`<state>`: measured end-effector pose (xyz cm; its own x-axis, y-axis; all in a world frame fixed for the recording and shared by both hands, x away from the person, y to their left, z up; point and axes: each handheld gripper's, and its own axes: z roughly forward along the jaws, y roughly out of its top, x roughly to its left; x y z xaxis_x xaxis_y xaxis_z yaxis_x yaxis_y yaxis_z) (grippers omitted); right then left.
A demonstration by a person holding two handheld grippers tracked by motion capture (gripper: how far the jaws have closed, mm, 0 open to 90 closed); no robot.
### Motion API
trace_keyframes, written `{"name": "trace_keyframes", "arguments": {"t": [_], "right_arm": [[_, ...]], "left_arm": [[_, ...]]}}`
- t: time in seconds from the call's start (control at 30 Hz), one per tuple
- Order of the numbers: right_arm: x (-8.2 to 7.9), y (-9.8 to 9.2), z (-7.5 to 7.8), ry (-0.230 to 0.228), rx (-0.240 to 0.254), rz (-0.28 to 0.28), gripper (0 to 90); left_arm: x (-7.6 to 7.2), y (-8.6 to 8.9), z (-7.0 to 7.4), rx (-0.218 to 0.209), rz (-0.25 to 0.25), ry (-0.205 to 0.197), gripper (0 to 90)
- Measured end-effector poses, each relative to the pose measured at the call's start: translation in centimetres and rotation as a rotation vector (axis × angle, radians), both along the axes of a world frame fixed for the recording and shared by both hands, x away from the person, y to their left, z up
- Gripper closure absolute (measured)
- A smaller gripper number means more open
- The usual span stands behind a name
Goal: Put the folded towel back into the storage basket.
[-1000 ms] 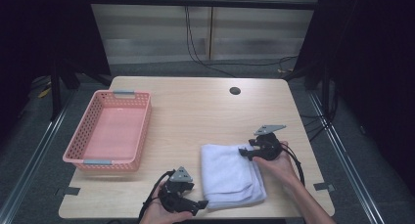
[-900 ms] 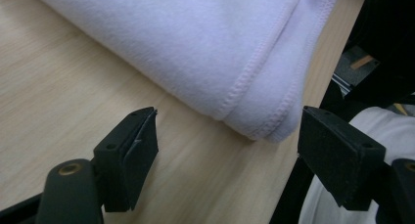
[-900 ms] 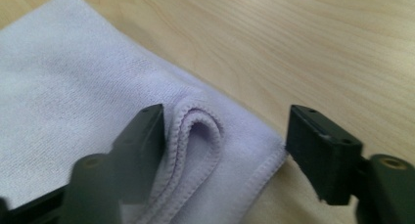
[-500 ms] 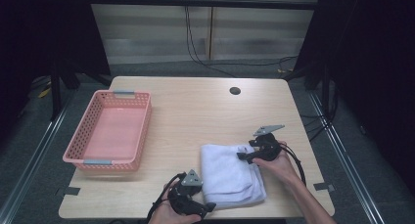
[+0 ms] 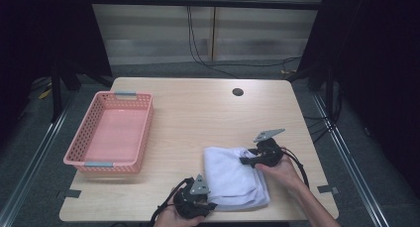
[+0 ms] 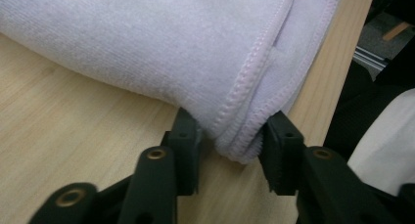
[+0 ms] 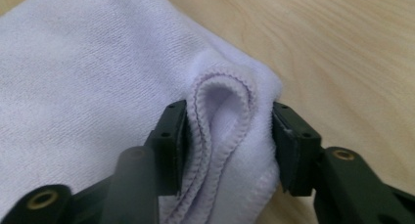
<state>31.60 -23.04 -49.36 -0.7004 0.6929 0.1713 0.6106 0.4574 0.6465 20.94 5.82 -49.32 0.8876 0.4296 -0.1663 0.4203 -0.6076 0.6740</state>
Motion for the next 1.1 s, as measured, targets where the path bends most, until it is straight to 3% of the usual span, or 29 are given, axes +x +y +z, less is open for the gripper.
{"name": "trace_keyframes", "arguments": {"t": [0.13, 0.23, 0.4, 0.6, 0.67, 0.73, 1.1], "right_arm": [[-0.2, 0.1, 0.2, 0.009, 0.004, -0.023, 65.8], [-0.1, 0.0, 0.3, 0.027, 0.026, -0.041, 67.6], [0.2, -0.6, 1.0, 0.053, 0.102, -0.052, 69.3], [0.7, -0.7, 2.3, 0.035, 0.154, -0.053, 69.8], [1.0, -0.7, 2.8, 0.031, 0.175, -0.052, 69.9], [1.2, -0.6, 3.2, 0.022, 0.186, -0.052, 69.9], [2.3, -0.2, 5.4, 0.007, 0.210, -0.049, 70.2]], "left_arm": [[0.7, 0.4, 0.1, -0.016, -0.007, 0.050, 70.3], [0.8, 0.5, 0.3, -0.029, -0.009, 0.054, 72.0], [1.1, 1.1, 1.0, -0.078, 0.001, 0.061, 73.1], [1.9, 2.1, 2.2, -0.117, 0.024, 0.041, 74.0], [2.0, 2.2, 2.5, -0.112, 0.027, 0.032, 74.1], [2.1, 2.4, 2.7, -0.136, 0.029, 0.042, 74.1], [3.3, 3.4, 4.8, -0.168, 0.031, 0.021, 74.1]]}}
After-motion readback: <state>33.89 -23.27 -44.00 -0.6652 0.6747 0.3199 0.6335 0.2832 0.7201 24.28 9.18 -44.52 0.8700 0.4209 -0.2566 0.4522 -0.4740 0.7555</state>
